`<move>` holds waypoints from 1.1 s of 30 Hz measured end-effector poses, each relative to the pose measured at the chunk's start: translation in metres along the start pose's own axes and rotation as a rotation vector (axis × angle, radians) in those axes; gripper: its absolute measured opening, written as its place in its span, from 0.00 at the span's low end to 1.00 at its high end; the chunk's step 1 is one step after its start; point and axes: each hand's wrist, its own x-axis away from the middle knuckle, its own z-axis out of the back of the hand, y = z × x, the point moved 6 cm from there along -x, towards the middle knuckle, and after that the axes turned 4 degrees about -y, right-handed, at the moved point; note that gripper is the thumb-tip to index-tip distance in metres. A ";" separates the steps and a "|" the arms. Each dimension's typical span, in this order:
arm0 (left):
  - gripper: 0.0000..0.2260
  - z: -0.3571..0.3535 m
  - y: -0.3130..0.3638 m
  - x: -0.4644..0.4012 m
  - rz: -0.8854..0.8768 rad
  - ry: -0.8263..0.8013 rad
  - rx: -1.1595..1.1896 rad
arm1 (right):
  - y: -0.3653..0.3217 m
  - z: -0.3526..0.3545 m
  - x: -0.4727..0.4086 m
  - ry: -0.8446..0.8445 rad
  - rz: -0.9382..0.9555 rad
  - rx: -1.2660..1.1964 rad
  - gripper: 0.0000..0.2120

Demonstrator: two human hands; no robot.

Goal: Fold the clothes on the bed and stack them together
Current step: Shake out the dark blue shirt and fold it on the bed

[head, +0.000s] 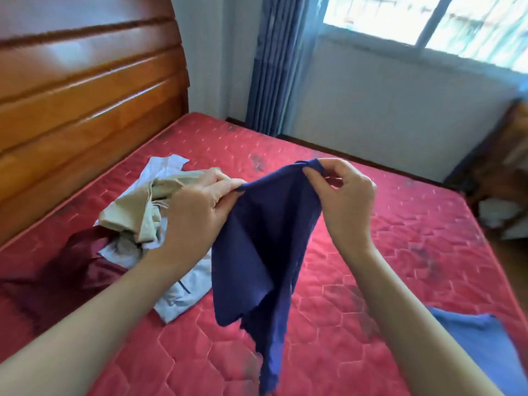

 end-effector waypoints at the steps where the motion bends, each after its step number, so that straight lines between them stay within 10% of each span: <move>1: 0.09 -0.014 0.011 0.009 0.006 -0.023 0.027 | 0.011 0.016 0.008 -0.013 -0.004 0.009 0.09; 10: 0.10 -0.177 0.031 0.212 -0.049 -0.483 -0.105 | 0.162 0.084 0.219 -0.321 0.095 0.409 0.06; 17: 0.17 -0.263 0.008 0.370 -0.001 -0.952 -0.198 | 0.291 0.080 0.415 -0.751 -0.485 0.474 0.17; 33: 0.22 -0.464 0.019 0.340 -0.324 -1.111 -0.194 | 0.397 0.061 0.432 -0.384 -0.901 0.506 0.24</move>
